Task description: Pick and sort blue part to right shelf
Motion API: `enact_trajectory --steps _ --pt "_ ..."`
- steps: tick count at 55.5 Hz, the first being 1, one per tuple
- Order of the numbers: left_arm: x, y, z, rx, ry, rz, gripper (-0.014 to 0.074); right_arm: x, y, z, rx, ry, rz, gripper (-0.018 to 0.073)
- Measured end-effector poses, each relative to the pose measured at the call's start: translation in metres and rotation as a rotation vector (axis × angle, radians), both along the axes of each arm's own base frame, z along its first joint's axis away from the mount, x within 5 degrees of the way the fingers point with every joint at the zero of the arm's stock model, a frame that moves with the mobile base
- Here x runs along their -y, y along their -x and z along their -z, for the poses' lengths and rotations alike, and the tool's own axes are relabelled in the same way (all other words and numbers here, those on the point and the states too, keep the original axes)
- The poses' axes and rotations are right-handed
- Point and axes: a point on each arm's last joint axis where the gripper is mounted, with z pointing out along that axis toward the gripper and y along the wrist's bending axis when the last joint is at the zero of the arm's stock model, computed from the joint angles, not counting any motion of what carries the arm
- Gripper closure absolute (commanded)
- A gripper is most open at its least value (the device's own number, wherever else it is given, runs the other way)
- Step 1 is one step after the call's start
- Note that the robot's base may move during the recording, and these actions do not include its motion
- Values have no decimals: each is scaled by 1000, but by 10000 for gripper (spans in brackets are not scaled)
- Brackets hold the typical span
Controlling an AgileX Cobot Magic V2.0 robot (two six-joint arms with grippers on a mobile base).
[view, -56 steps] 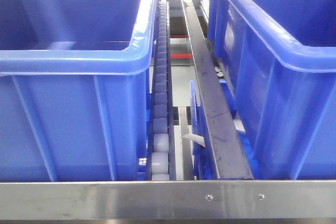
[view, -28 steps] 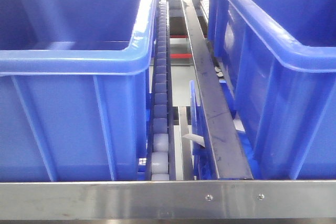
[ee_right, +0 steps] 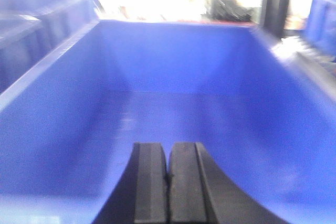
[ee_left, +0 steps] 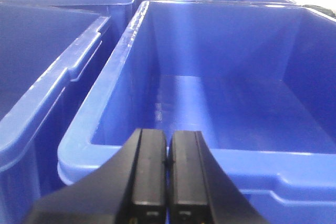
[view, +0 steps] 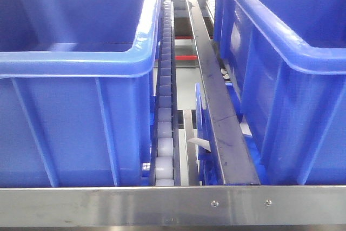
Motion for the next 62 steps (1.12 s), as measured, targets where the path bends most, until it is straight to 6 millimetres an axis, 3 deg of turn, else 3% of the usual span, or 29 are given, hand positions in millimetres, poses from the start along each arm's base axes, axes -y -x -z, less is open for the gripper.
enact_trajectory --steps 20,62 --pt "0 0 0 2 0 0 471 1 4 19 -70 -60 3 491" --pt "0 0 0 -3 0 0 471 1 4 19 -76 -62 3 491"
